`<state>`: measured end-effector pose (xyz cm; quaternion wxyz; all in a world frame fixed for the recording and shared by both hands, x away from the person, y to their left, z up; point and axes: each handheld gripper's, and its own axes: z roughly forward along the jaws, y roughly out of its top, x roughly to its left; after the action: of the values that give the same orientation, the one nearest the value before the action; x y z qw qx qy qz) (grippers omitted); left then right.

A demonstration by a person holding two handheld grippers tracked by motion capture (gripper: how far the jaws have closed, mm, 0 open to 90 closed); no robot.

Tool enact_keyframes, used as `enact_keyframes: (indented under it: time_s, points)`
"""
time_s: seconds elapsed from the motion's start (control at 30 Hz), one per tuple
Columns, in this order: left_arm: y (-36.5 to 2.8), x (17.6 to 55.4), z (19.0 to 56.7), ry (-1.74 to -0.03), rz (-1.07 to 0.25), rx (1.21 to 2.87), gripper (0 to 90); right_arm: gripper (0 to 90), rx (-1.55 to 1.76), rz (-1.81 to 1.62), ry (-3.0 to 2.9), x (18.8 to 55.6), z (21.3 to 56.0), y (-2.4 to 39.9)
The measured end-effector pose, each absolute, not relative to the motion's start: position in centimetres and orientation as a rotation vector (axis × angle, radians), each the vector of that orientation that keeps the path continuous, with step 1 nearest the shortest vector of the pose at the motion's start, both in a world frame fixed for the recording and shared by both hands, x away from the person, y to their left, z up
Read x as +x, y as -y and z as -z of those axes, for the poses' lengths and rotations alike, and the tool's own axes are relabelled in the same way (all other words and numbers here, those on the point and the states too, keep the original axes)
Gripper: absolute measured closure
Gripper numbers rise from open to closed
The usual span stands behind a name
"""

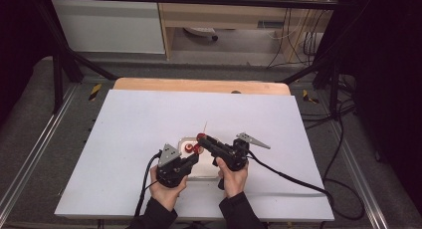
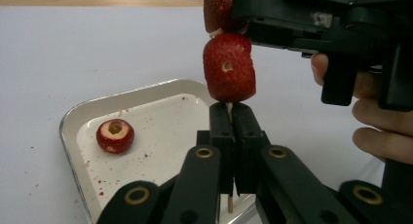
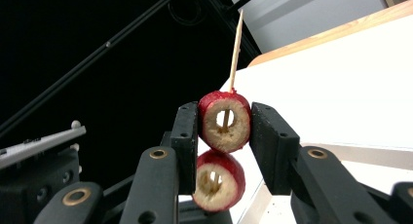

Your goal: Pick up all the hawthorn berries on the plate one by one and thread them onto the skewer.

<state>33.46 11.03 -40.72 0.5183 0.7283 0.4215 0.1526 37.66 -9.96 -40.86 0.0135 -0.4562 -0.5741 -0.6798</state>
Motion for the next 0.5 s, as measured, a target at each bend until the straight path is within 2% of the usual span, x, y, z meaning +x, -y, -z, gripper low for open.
enact_keyframes:
  time_s: [0.2,0.5]
  points:
    - [-11.4,33.5,40.9,-0.991,-0.372,1.761,88.3,63.2,-1.403,2.085,1.814,37.7,40.9,10.0]
    - [-14.5,33.2,41.2,-0.947,-0.385,1.837,88.1,28.1,-1.376,2.029,2.070,37.7,39.7,11.7]
